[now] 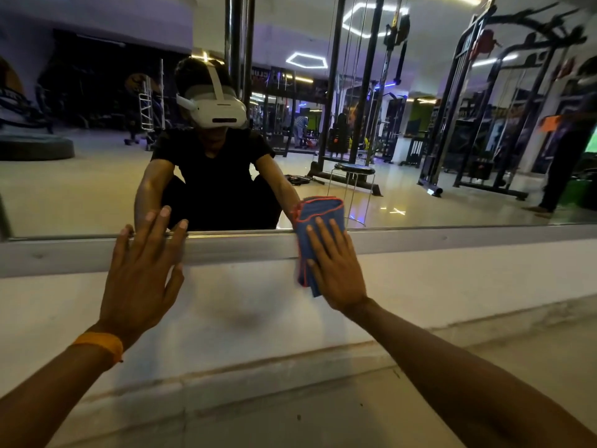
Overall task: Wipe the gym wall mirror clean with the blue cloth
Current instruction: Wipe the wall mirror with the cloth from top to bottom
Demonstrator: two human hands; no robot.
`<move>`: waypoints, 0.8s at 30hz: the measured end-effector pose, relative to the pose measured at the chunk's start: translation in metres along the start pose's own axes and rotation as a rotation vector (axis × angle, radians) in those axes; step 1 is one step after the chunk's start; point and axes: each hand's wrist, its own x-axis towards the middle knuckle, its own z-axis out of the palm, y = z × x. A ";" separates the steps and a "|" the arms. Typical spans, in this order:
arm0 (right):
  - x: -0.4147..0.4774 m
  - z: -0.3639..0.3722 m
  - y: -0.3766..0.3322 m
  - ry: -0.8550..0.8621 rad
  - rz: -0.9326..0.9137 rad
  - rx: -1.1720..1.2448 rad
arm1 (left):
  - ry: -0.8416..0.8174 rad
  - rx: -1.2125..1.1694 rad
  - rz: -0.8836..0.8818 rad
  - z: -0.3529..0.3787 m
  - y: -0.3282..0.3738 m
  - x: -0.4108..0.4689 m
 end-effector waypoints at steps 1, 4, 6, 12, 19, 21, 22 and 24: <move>-0.004 0.000 0.002 0.010 0.057 0.022 | 0.001 -0.001 0.003 0.001 -0.001 0.000; 0.009 0.009 -0.037 0.051 0.074 0.065 | 0.009 0.012 -0.007 0.004 0.000 0.000; 0.029 0.020 -0.084 0.050 -0.088 0.072 | 0.012 0.002 -0.025 0.006 0.003 0.001; 0.046 0.023 -0.111 -0.007 -0.269 0.055 | 0.087 0.003 -0.032 0.000 -0.013 -0.004; 0.004 -0.015 0.003 -0.038 -0.004 0.015 | 0.072 0.052 -0.068 -0.019 -0.034 -0.015; 0.009 -0.006 -0.024 0.011 0.080 0.047 | 0.050 0.034 -0.054 -0.019 -0.036 -0.017; 0.018 0.001 -0.047 0.035 0.045 0.041 | 0.041 0.027 -0.049 -0.019 -0.039 -0.017; 0.042 0.020 -0.099 0.069 -0.160 0.029 | 0.037 0.032 -0.072 -0.019 -0.041 -0.018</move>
